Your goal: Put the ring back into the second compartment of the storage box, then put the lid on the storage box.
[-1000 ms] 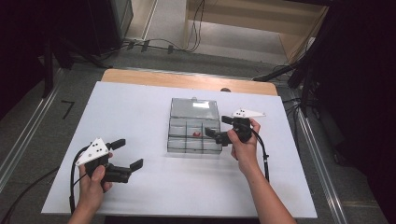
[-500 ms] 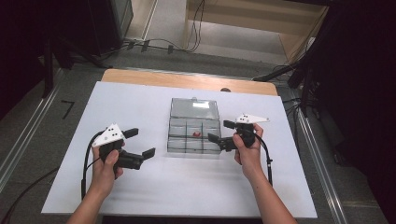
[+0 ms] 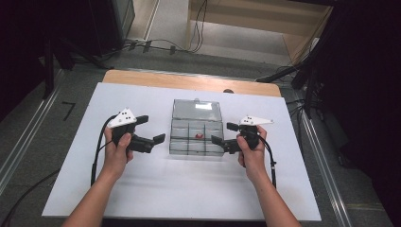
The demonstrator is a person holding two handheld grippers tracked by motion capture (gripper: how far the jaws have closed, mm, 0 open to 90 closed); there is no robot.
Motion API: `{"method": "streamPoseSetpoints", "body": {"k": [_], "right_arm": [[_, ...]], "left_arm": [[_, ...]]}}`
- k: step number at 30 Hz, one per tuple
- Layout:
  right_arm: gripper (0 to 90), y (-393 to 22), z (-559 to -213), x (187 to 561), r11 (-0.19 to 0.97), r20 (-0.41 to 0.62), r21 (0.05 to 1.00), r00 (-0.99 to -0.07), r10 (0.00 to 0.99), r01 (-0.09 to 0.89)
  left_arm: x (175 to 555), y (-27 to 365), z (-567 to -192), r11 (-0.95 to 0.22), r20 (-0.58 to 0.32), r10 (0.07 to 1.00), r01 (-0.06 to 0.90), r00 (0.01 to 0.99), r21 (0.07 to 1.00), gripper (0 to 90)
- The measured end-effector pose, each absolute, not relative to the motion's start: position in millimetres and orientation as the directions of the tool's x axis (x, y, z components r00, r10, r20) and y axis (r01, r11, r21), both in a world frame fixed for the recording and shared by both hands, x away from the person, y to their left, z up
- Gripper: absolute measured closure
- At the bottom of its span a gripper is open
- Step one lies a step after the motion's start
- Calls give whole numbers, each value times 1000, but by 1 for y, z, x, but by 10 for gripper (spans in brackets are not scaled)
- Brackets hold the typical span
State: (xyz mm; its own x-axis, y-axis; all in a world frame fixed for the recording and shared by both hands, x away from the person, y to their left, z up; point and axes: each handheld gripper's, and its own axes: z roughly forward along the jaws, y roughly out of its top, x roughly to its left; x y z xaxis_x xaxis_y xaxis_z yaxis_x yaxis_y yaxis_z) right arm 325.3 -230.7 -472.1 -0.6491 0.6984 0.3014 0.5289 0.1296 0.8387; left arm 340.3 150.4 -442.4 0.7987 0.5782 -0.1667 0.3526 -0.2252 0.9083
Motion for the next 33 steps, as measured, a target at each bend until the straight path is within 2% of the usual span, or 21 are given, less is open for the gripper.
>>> {"method": "streamPoseSetpoints", "body": {"k": [20,33], "right_arm": [[0,-239,-474,345,98,324,827,-613,721,553],[0,-247,-472,365,73,347,815,-583,734,576]], "left_arm": [[392,113,-460,-226,-226,578,419,784,879,0],[418,99,-470,-203,-278,624,495,730,845,25]]}}
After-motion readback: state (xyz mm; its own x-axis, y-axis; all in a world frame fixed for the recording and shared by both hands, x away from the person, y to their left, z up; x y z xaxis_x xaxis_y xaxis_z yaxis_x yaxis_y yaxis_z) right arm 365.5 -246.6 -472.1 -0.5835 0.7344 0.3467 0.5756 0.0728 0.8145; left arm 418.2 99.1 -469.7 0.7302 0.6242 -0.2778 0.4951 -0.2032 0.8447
